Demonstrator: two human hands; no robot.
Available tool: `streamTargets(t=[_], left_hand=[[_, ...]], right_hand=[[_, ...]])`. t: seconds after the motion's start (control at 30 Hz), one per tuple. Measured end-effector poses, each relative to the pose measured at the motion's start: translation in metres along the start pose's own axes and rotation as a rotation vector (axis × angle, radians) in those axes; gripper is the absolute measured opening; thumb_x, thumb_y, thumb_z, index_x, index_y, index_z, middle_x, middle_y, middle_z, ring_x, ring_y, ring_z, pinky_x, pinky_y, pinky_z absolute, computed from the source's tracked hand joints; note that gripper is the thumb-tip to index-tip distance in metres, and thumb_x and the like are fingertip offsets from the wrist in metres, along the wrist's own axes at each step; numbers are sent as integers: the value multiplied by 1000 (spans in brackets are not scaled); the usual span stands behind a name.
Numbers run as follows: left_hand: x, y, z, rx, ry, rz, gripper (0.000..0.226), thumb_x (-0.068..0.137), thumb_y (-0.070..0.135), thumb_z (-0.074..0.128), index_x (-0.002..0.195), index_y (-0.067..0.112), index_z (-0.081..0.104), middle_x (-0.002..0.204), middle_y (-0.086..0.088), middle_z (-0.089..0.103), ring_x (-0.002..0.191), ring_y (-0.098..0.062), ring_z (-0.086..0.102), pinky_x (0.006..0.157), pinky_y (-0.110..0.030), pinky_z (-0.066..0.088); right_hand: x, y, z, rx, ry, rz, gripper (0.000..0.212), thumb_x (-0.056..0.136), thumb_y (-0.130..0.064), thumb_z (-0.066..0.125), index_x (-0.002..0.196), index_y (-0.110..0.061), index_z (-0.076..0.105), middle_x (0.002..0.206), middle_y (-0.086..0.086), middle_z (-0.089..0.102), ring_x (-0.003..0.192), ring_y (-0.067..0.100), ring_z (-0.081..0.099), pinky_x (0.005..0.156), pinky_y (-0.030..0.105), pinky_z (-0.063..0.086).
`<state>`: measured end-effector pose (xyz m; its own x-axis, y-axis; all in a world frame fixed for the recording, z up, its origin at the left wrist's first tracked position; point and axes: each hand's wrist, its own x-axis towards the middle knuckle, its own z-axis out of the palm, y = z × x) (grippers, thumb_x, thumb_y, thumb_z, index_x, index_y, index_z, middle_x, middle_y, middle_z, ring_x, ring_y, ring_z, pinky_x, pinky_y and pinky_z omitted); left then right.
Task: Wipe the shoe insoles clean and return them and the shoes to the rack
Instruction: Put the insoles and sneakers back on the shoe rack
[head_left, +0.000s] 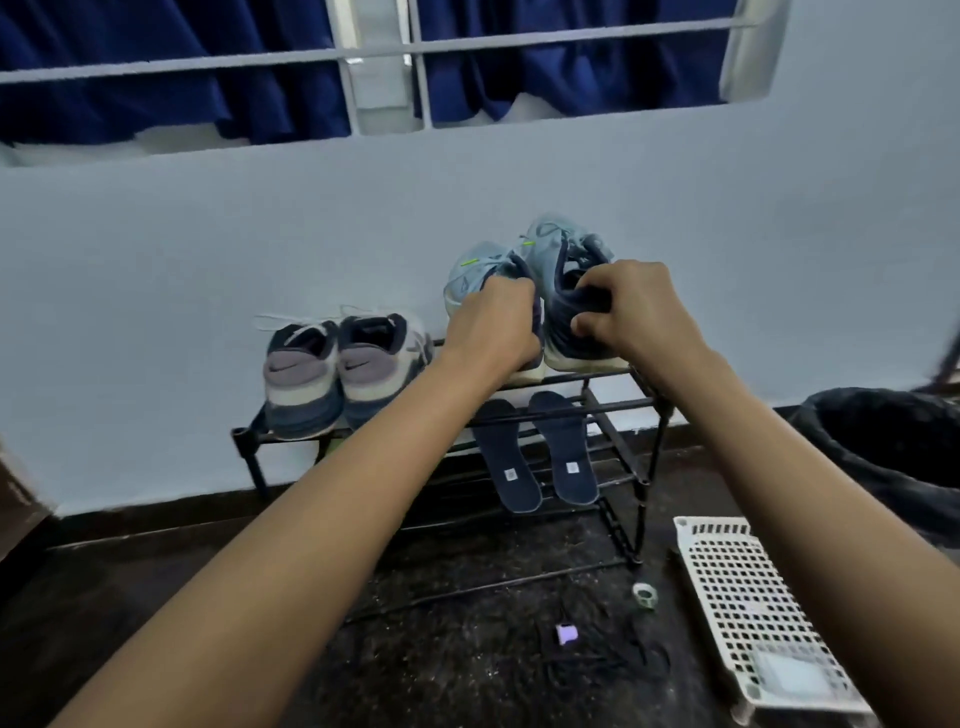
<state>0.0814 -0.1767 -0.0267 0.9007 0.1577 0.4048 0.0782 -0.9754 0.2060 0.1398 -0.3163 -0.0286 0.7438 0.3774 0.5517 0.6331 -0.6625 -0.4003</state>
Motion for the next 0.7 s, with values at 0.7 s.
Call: streamTargets(t=[0.7], left_hand=[[34,-14,107,-39,4,48,20,86,9,57,105,4,54,113,-16,57,96,-39,60,78,-45,49]], right_hand=[[15,72,74,-30,-125,77,32,77,-4,68,108,-5,66,110,16,65,107,31,55,86,30,42]])
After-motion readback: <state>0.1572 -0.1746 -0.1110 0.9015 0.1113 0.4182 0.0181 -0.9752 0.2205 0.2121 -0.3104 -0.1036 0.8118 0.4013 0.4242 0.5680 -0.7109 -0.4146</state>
